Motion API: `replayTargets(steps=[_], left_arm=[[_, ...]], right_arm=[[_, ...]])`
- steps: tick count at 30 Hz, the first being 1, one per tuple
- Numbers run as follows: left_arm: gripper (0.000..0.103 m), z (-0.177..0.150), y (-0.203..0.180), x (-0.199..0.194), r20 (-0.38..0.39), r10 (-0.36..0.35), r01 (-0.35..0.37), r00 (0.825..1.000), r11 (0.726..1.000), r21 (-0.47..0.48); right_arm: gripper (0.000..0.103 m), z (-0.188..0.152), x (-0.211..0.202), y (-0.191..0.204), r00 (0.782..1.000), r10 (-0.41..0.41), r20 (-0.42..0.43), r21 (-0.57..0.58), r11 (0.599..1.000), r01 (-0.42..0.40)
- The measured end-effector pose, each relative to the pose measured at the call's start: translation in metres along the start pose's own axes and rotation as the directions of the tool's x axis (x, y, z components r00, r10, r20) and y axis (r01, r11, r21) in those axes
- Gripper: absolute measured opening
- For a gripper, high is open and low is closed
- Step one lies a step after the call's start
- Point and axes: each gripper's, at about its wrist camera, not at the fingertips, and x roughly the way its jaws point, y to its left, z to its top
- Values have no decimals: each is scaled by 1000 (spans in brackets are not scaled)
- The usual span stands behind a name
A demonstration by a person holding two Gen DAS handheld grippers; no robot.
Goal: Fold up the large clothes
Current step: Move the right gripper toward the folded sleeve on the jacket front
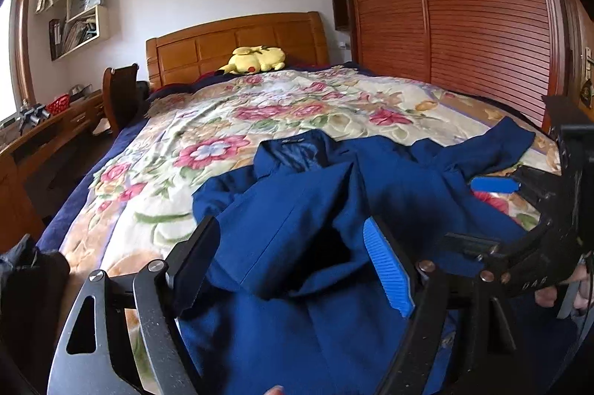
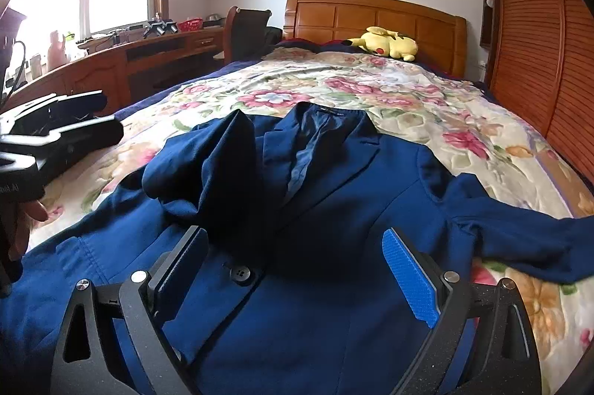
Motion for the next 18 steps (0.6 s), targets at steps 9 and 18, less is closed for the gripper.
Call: replayTargets(steps=[9,18], left_arm=[[89,-18,18,-19,13,22,-20,1000,996,-86],[89,-37,27,-36,26,63,-60,998,990,-126]], right_arm=[[95,-2,3,3,1000,2,-7,-9,1000,-2],[95,-1,7,8,1000,4,-18,-24,1000,-4]])
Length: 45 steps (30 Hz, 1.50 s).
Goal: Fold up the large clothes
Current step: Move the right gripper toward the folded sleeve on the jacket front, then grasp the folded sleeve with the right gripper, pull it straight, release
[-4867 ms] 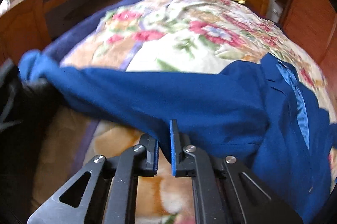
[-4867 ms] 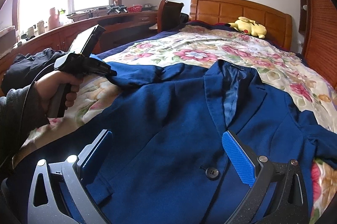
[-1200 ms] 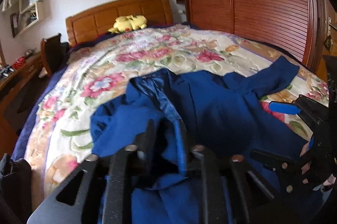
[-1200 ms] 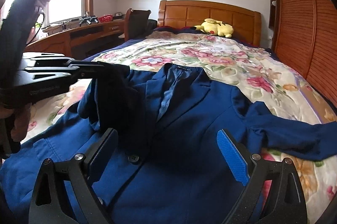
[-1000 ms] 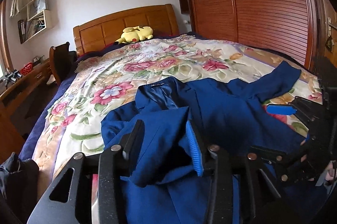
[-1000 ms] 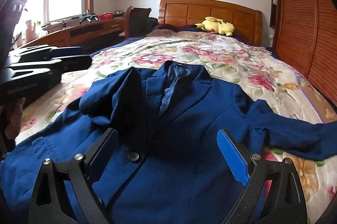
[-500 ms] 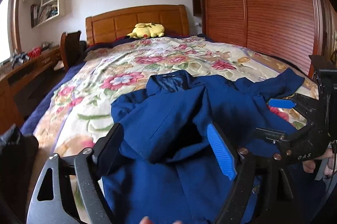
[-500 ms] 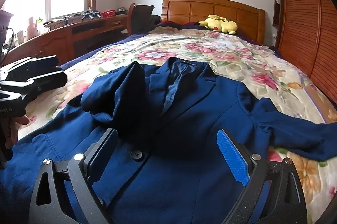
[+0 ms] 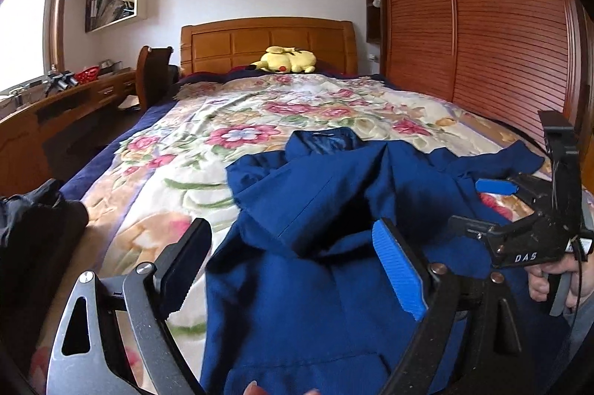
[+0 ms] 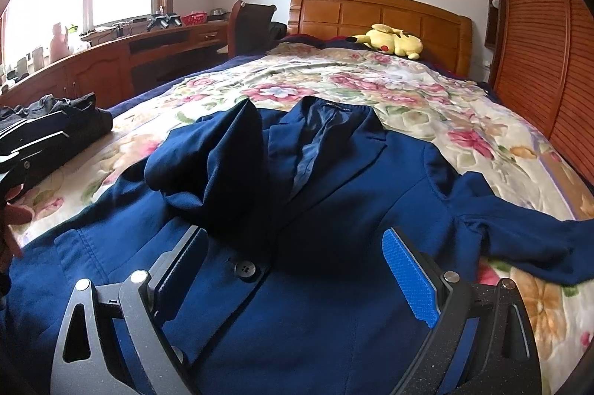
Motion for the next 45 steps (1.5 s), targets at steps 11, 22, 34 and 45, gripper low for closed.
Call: replayTargets(steps=[11,22,34,45], left_arm=[[89,-18,19,-8,-4,35,-35,999,999,-32],[89,-34,39,-14,-22,37,-38,999,998,-55],[89,-36,54,-20,-15,72,-72,997,997,-24],[89,-38,77,-29,-2,104,-104,995,993,-52]], right_arm=[[95,-1,3,8,1000,2,-17,-33,999,-3],[95,5,-9,13,999,50,11,-26,998,-49],[92,45,6,53,993,115,-13,-134,984,-116],[84,73,78,99,974,168,-154,-249,947,-202]])
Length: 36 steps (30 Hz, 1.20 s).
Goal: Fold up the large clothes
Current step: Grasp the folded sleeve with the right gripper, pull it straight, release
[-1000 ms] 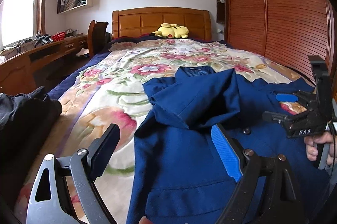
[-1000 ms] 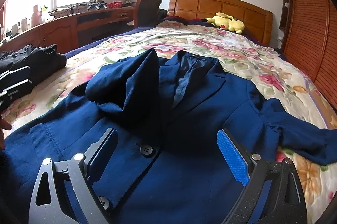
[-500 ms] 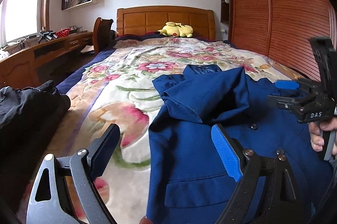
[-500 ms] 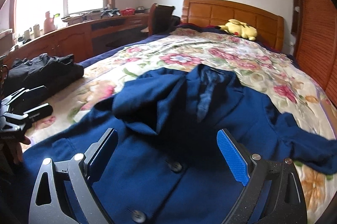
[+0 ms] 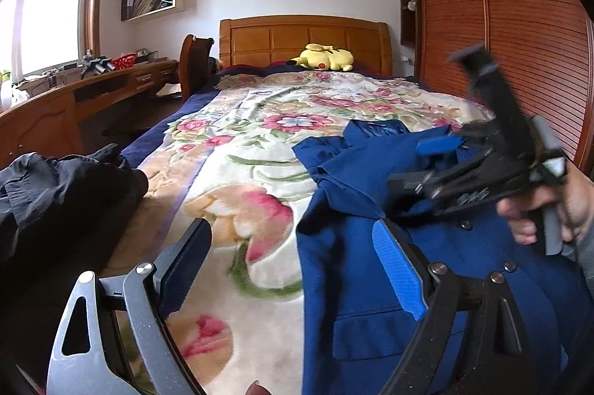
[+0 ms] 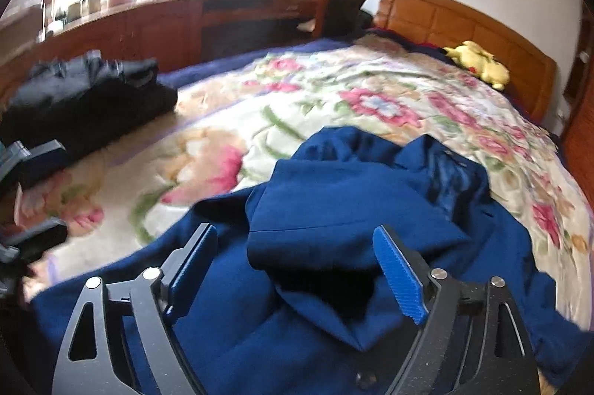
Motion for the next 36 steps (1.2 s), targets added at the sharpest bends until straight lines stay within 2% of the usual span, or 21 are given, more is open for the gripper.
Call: replayTargets(steps=[6,10,13,15,16,17,22,27,31,36], left_arm=[[89,-1,8,0,-8,15,-15,1000,1000,-4],[89,-2,11,3,-21,13,-13,1000,1000,-13],[89,-2,9,3,-26,1,-1,1000,1000,-14],[89,-2,7,4,-27,-4,4,1000,1000,-8],[89,-2,4,4,-27,-8,8,1000,1000,-3],[89,-3,3,4,-27,-11,11,1000,1000,1],[89,-3,-3,4,-30,-20,20,999,1000,12],[89,2,-10,1,-23,-47,47,999,999,1],[89,6,-23,0,-7,-82,82,997,997,6],[89,4,-42,1,-12,-108,108,994,993,41]], right_arm=[[82,-3,50,4,992,-14,-124,-37,999,10],[62,-5,68,-5,986,-24,-163,-26,999,21],[37,-4,69,-15,988,9,-156,7,1000,-8],[33,-3,63,-21,990,37,-133,37,999,-33],[26,-3,59,-26,993,48,-112,49,998,-43],[24,-2,52,-29,995,50,-92,58,997,-44],[18,-1,17,-58,999,28,25,142,989,-31],[17,-3,-22,-82,991,-91,102,208,976,68],[17,-16,-58,-98,974,-193,119,247,956,159],[17,-37,-91,-119,949,-299,98,306,917,257]])
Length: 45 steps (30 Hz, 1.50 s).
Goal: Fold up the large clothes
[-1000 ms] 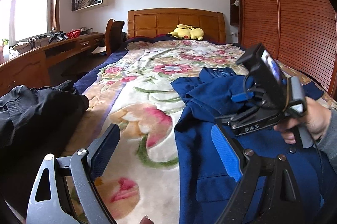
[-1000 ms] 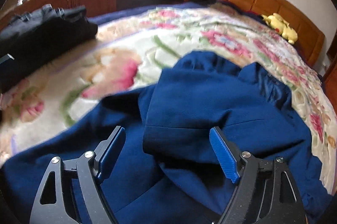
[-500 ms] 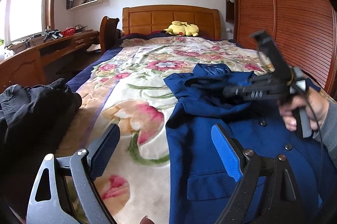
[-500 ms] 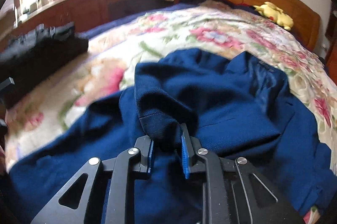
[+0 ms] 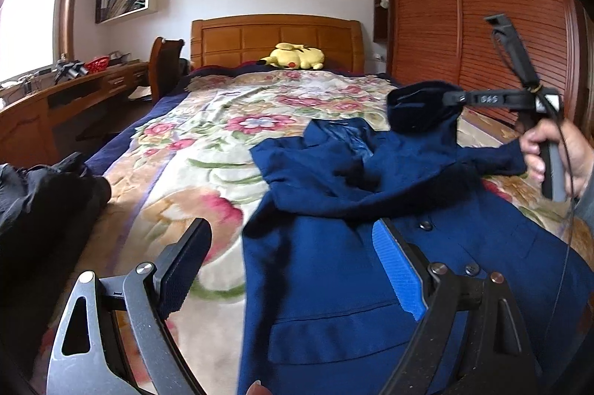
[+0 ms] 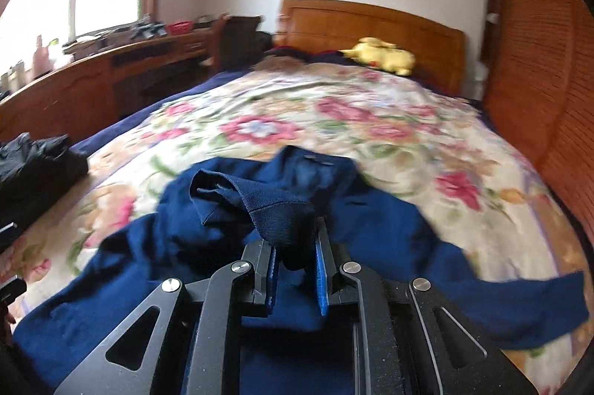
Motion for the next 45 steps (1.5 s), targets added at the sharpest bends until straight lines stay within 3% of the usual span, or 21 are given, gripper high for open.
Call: replayTargets(steps=[6,16,19,23,25,33,39,45], left_arm=[[89,-2,-6,0,-7,-7,7,1000,1000,18],[89,-2,-1,2,-15,-13,13,1000,1000,-10],[89,-3,-3,3,-17,-16,16,1000,1000,-3],[89,-3,-6,4,-22,-17,17,1000,1000,4],[89,-4,-6,4,-24,-16,16,1000,1000,5],[89,-5,-10,5,-25,-21,21,999,1000,9],[89,-8,-20,6,-32,-32,33,999,999,29],[89,-6,-29,7,-31,-52,53,998,998,39]], right_arm=[[17,-36,-35,-22,995,-87,-47,33,996,88],[18,-106,-45,-15,979,8,-202,71,997,6],[27,-116,-50,-3,977,7,-211,56,998,5],[57,-119,-58,0,978,-16,-210,14,1000,19],[60,-119,-64,9,978,-11,-206,-6,1000,10],[62,-106,-63,30,985,30,-172,-93,995,-46],[62,-108,-18,49,965,36,-260,-166,983,-82],[62,-108,9,47,952,-15,-307,-220,974,-56]])
